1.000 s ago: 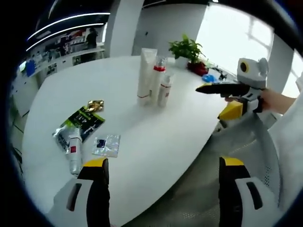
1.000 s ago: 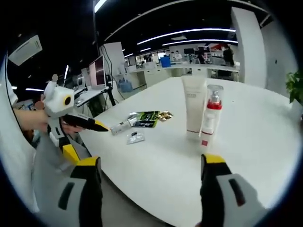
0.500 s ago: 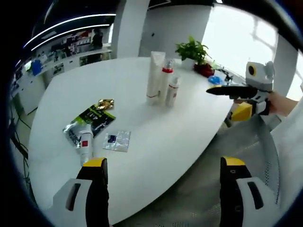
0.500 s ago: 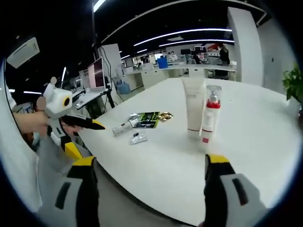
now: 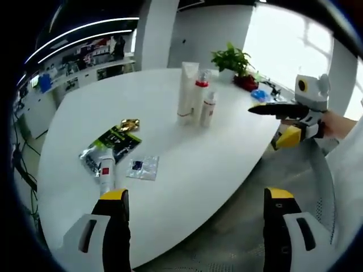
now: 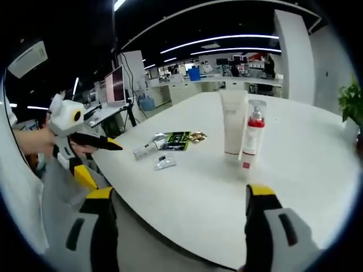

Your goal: Arrange the skincare products in the storage area until every visible bottle or jar stands upright without overlapping.

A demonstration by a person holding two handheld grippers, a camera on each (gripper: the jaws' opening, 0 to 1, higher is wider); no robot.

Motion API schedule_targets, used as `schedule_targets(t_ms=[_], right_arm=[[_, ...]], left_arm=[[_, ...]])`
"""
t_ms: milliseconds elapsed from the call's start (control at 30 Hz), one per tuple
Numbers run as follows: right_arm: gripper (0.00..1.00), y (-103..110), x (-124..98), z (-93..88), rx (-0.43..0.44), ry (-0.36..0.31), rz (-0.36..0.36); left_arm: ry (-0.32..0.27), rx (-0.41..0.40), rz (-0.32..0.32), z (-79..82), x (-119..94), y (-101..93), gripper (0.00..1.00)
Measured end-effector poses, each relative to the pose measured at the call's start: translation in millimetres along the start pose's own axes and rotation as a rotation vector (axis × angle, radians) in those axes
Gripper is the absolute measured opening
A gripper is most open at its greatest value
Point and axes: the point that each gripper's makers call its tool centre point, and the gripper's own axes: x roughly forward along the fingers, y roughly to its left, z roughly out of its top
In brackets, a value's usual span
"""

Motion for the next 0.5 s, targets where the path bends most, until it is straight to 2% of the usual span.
schedule_targets(t_ms=[367,500], right_arm=[[0.94,0.4,0.4,-1.1,-0.002,0.004,0.002],[0.93,1.3,1.0,-3.0,-0.014,0.012,0.005]], left_arm=[[0.006,-0.008,0.015,-0.8,0.5,3.5,0.97],[0.017,-0.063,0.049,-2.8,2.1,12.2,0.97]])
